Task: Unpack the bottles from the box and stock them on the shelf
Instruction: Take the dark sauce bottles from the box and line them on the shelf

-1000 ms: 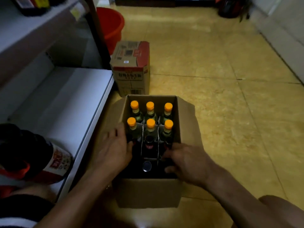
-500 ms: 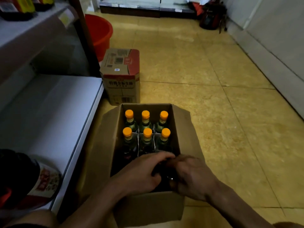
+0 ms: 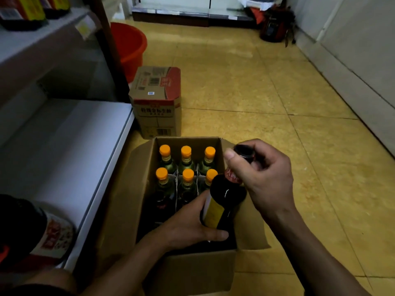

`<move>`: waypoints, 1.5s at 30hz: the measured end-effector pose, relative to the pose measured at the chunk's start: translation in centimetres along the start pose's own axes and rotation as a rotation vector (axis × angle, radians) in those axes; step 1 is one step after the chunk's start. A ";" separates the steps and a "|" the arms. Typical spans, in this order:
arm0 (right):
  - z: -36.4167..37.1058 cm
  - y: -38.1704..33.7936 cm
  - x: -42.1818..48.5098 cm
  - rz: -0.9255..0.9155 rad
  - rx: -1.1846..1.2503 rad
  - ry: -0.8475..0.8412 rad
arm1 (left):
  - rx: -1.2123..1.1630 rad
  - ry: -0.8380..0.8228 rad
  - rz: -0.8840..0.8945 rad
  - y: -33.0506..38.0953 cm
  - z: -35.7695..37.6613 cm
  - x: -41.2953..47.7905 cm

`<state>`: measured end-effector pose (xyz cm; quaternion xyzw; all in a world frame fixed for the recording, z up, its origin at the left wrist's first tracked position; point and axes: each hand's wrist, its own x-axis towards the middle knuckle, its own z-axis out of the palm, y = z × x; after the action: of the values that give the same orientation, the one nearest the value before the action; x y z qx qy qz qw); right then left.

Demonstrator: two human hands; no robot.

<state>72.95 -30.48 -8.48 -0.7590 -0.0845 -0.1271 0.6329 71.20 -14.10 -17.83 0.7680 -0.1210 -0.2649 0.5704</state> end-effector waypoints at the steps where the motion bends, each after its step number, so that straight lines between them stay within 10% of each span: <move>1: 0.2 0.1 0.3 0.009 0.028 0.000 | -0.016 0.036 0.005 0.2 0.3 -0.1; 14: 0.8 2.3 -1.1 0.241 -0.173 -0.318 | -0.252 0.260 0.052 2.8 -0.7 -0.4; 21: 2.8 3.6 -0.7 0.346 0.034 -0.066 | -0.206 0.319 0.080 2.7 -0.6 -0.3; 36: 2.1 3.6 0.9 0.384 0.669 -0.209 | -0.380 0.093 0.129 2.6 -2.7 -1.8; 45: 3.5 4.4 1.1 0.415 0.487 -0.195 | -0.275 0.364 0.120 2.1 -0.7 -2.0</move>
<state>75.52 -27.92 -12.84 -0.5949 -0.0162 0.1017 0.7971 70.19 -13.25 -15.16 0.7096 -0.0243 -0.1015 0.6968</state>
